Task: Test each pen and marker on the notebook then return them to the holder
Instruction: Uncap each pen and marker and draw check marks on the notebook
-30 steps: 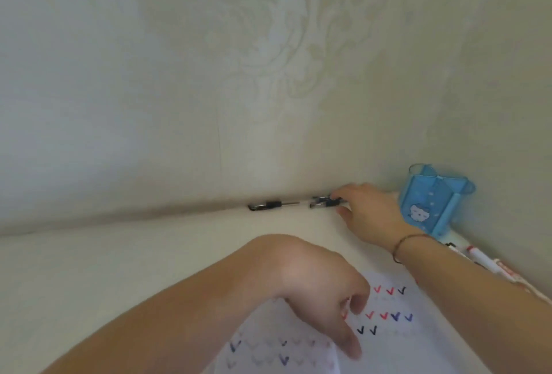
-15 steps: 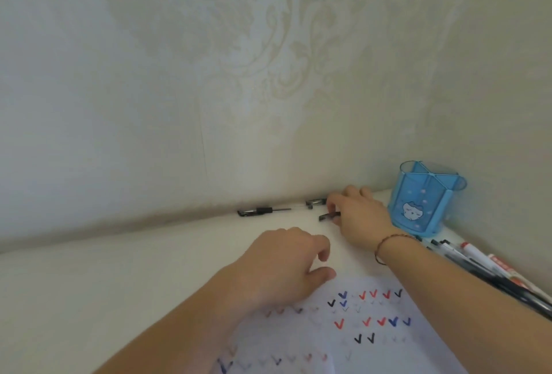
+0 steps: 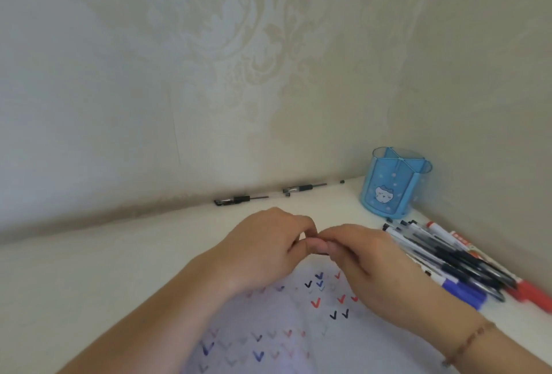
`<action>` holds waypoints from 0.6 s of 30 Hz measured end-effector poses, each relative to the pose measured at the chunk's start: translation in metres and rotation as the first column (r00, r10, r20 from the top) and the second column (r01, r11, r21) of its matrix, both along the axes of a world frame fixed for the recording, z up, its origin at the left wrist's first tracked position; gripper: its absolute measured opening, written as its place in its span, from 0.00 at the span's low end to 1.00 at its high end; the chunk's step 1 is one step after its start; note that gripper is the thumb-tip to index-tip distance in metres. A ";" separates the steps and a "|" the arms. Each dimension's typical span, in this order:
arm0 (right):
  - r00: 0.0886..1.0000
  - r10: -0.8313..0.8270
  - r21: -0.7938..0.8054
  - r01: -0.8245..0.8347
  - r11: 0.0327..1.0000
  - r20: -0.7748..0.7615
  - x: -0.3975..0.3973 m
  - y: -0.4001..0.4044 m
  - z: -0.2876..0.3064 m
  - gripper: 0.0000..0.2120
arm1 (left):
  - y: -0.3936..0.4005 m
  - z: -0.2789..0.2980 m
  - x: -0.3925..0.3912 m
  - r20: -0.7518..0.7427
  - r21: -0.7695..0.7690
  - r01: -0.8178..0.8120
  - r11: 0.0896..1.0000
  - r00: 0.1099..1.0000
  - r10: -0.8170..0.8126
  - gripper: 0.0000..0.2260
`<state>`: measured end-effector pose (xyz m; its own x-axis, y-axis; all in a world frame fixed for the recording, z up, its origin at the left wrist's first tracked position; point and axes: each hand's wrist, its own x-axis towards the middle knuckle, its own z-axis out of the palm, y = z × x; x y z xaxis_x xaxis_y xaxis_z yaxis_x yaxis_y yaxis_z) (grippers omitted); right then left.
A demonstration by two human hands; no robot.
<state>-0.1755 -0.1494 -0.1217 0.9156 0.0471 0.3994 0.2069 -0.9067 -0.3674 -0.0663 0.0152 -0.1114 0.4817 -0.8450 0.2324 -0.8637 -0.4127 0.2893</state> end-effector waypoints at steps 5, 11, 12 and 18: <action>0.999 -0.043 -0.018 0.043 0.999 0.013 -0.031 -0.019 -0.009 0.07 | -0.007 -0.008 -0.016 -0.092 0.081 0.212 0.974 0.975 -0.204 0.15; 1.000 -0.007 -0.175 0.002 0.985 -0.022 -0.030 -0.022 -0.009 0.17 | -0.010 -0.013 -0.016 -0.091 -0.042 0.262 0.964 0.960 -0.265 0.17; 0.999 -0.009 -0.181 0.003 0.984 -0.036 -0.030 -0.021 -0.009 0.19 | -0.011 -0.014 -0.016 -0.099 -0.055 0.267 0.962 0.957 -0.271 0.17; 0.999 -0.025 -0.177 0.018 0.984 -0.035 -0.034 -0.022 -0.005 0.20 | -0.010 -0.015 -0.016 -0.234 -0.148 0.253 0.956 0.930 -0.282 0.16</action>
